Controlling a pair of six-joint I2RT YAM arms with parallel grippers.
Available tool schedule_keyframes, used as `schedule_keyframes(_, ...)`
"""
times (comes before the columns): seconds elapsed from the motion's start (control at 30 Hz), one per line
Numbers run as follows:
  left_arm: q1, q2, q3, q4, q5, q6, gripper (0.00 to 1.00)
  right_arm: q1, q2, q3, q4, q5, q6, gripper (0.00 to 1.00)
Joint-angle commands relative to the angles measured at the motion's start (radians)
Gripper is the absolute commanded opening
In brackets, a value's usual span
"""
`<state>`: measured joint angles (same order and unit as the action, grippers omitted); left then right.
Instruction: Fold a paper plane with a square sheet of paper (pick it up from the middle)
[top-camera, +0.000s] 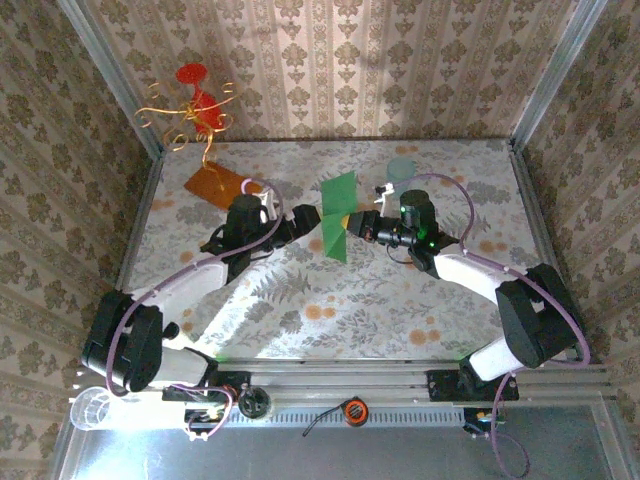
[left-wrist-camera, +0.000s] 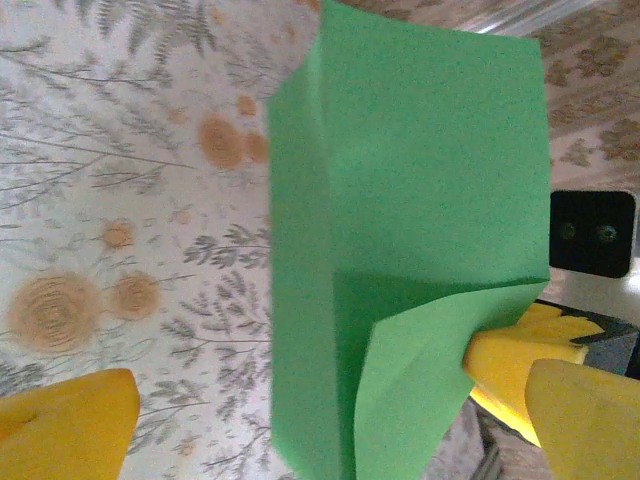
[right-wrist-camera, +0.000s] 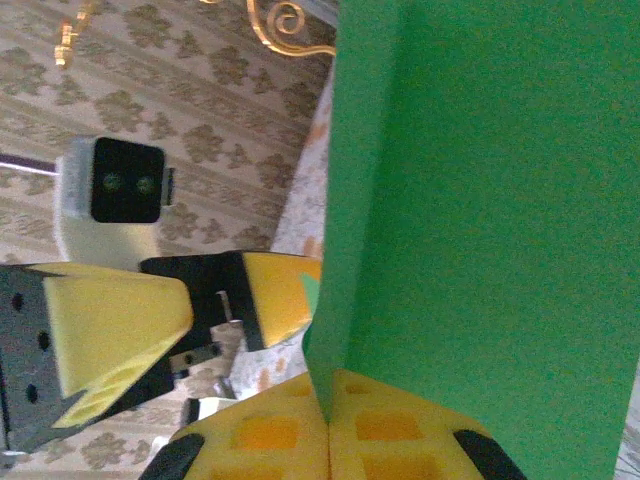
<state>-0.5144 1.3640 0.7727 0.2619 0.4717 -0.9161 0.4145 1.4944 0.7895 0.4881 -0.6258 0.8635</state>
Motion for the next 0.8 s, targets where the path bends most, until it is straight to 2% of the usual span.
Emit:
schedule_keyframes(0.0,0.000,0.030,-0.010,0.146,0.101,-0.051,1.00,-0.003,0.000,-0.009,0.148,-0.087,0.076,0.09)
schedule_keyframes(0.2,-0.015,0.085,0.021,0.188,0.164,-0.080,0.98,-0.003,0.029,-0.018,0.251,-0.121,0.153,0.09)
schedule_keyframes(0.37,-0.015,0.125,0.007,0.346,0.223,-0.164,0.91,-0.002,0.045,-0.030,0.278,-0.122,0.175,0.09)
schedule_keyframes(0.67,0.003,0.161,-0.015,0.504,0.262,-0.259,0.67,-0.003,0.046,-0.043,0.241,-0.097,0.161,0.09)
schedule_keyframes(0.77,0.008,0.154,-0.022,0.503,0.260,-0.255,0.63,-0.005,0.040,-0.048,0.227,-0.080,0.156,0.09)
